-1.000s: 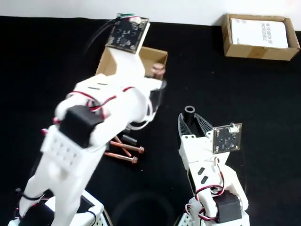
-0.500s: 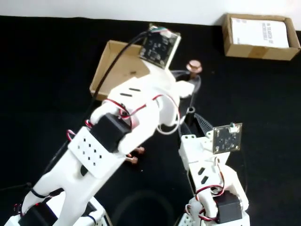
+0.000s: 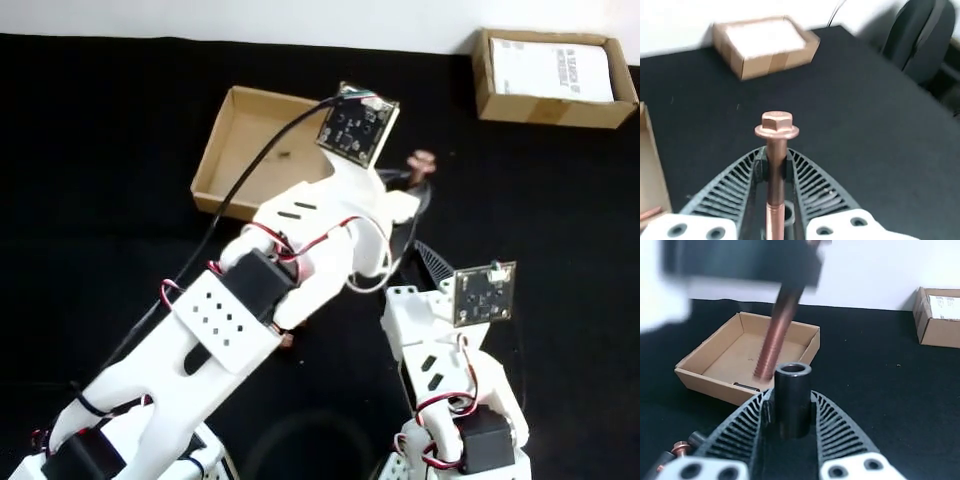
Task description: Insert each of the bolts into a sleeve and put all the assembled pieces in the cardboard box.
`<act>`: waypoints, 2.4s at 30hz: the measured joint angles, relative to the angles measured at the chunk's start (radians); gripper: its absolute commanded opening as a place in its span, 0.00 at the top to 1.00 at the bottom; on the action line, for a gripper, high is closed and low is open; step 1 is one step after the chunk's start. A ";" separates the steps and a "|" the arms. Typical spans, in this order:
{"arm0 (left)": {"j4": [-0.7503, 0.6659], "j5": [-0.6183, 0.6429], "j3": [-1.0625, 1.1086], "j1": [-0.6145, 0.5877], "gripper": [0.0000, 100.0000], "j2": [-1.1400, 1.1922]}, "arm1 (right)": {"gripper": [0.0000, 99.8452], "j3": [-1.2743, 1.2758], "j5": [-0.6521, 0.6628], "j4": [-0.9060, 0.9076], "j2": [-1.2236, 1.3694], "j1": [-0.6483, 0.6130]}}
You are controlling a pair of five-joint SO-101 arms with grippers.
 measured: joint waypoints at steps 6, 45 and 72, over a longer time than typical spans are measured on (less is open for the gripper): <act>-0.057 0.002 0.002 0.002 0.99 0.000 | 0.99 0.000 0.000 0.000 0.000 -0.002; -0.255 0.003 0.307 -0.006 0.99 -0.077 | 0.99 0.003 0.000 0.002 0.002 -0.005; 0.216 0.005 0.362 -0.014 0.82 -0.330 | 0.99 0.002 0.002 0.002 0.002 -0.008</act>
